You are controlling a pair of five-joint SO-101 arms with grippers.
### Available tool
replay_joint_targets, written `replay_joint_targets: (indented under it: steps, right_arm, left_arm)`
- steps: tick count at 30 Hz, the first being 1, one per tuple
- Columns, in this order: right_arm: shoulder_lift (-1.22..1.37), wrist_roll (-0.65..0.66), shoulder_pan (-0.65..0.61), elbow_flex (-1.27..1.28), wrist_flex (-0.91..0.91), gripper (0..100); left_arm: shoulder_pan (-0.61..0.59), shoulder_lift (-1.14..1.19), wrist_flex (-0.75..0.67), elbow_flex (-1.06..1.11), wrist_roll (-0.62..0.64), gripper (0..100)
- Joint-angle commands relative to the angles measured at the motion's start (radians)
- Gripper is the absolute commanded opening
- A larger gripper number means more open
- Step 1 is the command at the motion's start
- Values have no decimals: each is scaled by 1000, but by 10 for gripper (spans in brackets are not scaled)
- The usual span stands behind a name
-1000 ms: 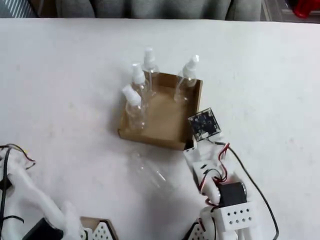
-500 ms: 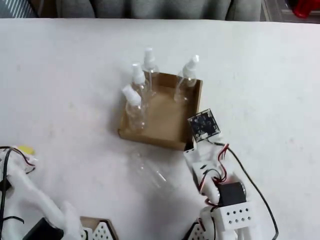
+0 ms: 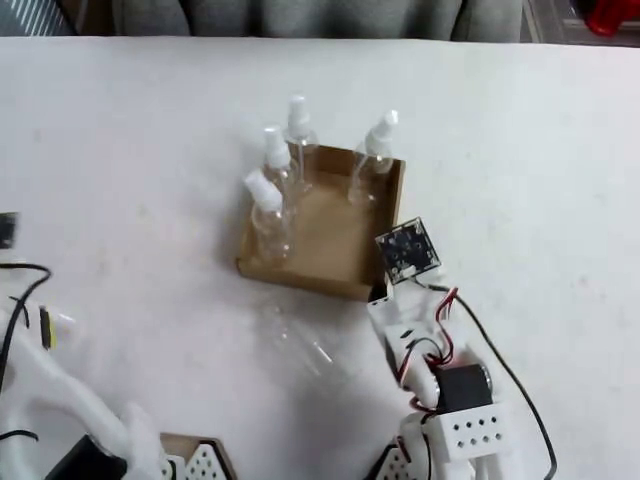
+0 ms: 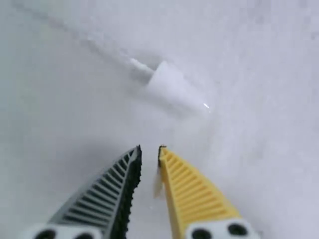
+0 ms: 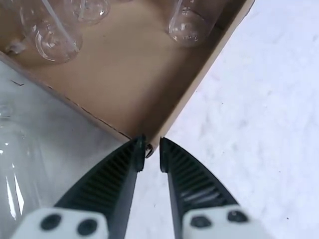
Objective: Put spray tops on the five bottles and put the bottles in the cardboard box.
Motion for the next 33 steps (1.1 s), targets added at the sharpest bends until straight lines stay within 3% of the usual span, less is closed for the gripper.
replay_joint_targets:
  steps: [1,6,14,26,33]
  right_arm:
    - [-2,2,12,-14,-21,16]
    - [-2,2,12,-14,-21,16]
    - [-2,2,13,-12,-21,16]
    - [-2,2,13,-12,-21,16]
    - [-2,2,13,-12,-21,16]
  left_arm:
    - [41,-5,-98,49,-115,65]
    - [125,1,-247,141,-104,39]
    - [193,77,-249,144,-109,20]
    - [193,211,-244,60,-146,20]
    - [180,300,-51,-114,-153,20]
